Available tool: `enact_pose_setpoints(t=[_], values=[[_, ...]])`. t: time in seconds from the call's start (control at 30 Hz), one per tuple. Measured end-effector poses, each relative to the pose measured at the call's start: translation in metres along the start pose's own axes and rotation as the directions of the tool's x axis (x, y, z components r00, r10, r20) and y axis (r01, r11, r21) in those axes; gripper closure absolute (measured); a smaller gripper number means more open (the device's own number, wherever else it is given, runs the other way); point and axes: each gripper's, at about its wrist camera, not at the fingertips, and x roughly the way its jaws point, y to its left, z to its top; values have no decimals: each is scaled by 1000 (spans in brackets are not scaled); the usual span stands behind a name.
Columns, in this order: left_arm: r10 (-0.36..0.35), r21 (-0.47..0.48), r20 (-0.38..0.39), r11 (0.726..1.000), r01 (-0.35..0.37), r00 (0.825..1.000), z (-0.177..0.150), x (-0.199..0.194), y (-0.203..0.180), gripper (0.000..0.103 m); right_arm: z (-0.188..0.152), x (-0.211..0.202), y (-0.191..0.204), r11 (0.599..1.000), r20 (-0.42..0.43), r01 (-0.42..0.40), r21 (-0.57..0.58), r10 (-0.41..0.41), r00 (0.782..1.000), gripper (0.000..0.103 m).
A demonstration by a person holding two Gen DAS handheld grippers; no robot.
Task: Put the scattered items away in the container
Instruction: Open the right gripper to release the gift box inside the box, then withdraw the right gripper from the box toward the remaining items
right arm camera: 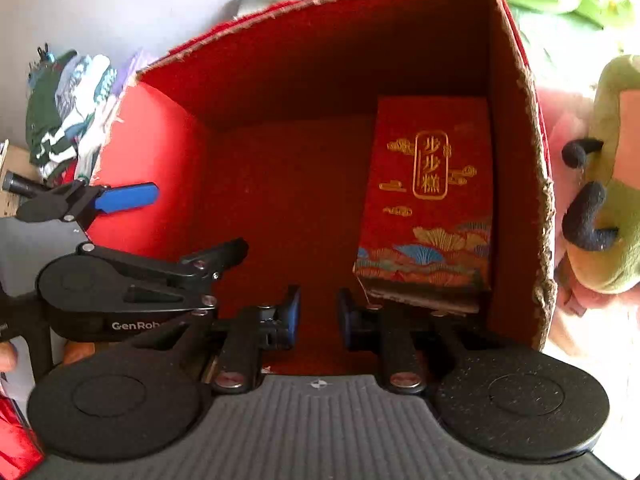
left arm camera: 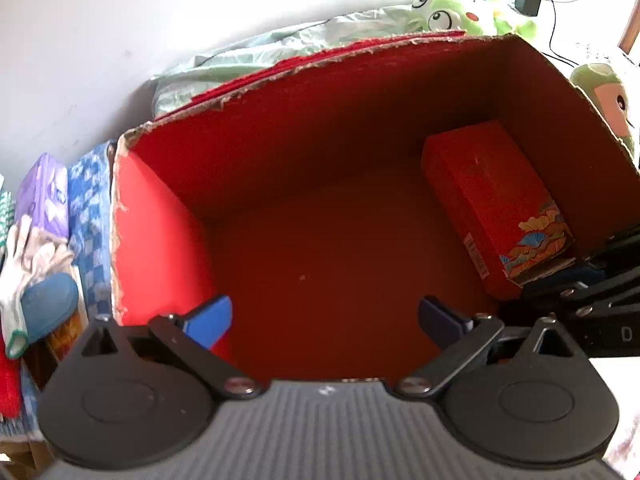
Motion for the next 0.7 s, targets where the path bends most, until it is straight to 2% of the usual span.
enact_pose_setpoints(t=[0.27,0.37,0.5,0.6,0.7], values=[[-13,-70,-21,997,11,1000,-32,-28,-5,5,-16,-11,-7,998,-81,-8,-68,2,997,81],[-10,-90,-17,996,9,1000,-26,-25,-2,7,-21,-17,-4,994,-53,10,-104,-16,998,76],[-21,-116,-7,993,20,1000,-27,-33,-3,10,-24,-19,-7,994,-44,16,-104,-20,999,76],[58,-132,30,990,-53,998,-27,-44,-7,9,-23,-29,-7,994,30,20,-112,-17,999,75],[132,-170,66,978,-119,989,-34,-66,-13,6,-32,-49,-2,984,166,57,-167,-29,986,73]])
